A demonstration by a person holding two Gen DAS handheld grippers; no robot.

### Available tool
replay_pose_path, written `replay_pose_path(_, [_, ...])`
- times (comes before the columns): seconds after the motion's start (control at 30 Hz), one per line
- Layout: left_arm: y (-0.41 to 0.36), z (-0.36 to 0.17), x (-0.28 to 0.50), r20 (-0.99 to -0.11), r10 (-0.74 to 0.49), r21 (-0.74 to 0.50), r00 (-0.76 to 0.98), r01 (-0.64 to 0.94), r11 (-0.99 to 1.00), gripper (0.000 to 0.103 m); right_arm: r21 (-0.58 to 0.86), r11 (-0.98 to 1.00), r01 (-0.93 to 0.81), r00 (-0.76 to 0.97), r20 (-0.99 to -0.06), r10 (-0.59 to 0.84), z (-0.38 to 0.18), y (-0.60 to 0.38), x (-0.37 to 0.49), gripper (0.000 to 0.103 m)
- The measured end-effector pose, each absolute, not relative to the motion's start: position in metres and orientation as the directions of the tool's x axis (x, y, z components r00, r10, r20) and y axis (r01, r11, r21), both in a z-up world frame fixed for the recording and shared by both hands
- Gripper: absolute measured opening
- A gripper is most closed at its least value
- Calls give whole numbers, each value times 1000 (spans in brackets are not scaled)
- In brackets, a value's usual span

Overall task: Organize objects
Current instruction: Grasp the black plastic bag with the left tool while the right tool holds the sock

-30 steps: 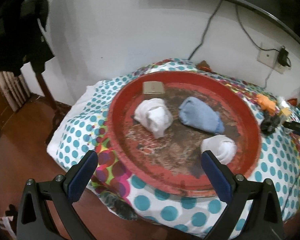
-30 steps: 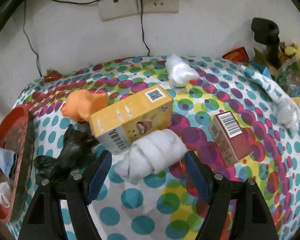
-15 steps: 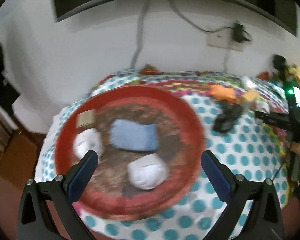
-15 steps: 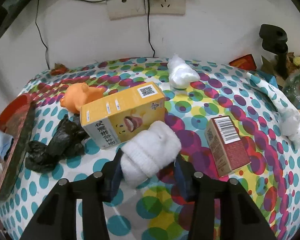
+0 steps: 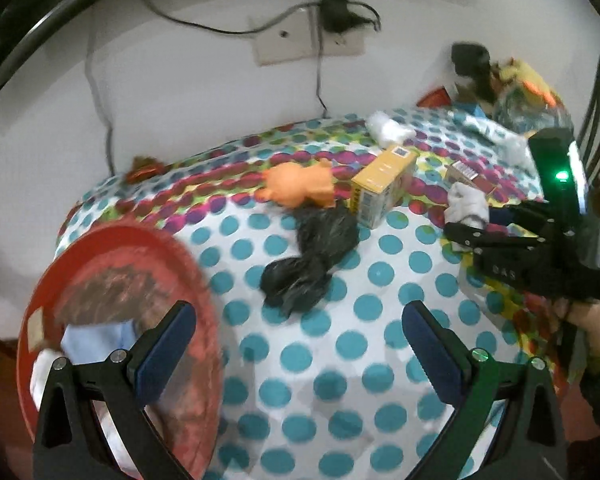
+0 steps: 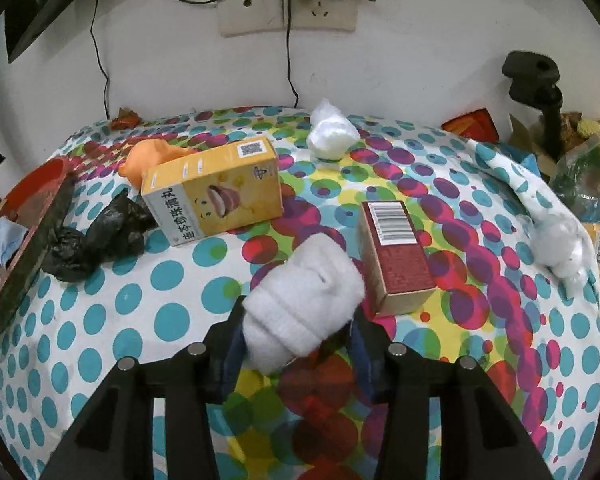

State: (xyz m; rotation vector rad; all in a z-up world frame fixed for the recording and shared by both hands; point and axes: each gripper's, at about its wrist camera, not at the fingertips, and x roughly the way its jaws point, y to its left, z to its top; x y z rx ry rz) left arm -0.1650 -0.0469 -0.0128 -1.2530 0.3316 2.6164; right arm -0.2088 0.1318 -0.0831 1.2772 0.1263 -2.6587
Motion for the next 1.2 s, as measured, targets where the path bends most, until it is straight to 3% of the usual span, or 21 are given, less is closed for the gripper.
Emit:
replay_pose_path(0.17, [-34, -30, -198, -800, 96, 122, -592, -318, -940, 101, 8, -978, 207, -611, -780, -135, -83, 129, -208, 48])
replay_pose_path(0.47, [-30, -60, -233, -843, 64, 121, -533, -305, -945, 84, 8, -978, 208, -610, -781, -136, -83, 128, -208, 48])
replay_pose_path(0.63, [-29, -73, -240, -871, 67, 91, -486, -295, -951, 54, 7, -978, 208, -610, -781, -135, -83, 128, -208, 48])
replay_pose_path(0.77, [-31, -74, -240, -872, 110, 33, -478, -281, -959, 39, 7, -978, 208, -610, -781, -135, -83, 128, -208, 48])
replay_pose_path(0.8, [-32, -73, -239, -871, 120, 21, -476, -280, -960, 29, 8, -978, 208, -610, -781, -136, -83, 128, -208, 48])
replay_pose_path(0.93, [-31, -71, -237, -869, 113, 18, -481, -260, -966, 23, 8, -978, 208, -610, -781, -136, -83, 128, -209, 48])
replay_pose_path(1.2, [-28, -64, -227, -864, 118, 5, -490, -243, -970, 22, 8, -978, 209, -610, -781, -136, -83, 128, -209, 48])
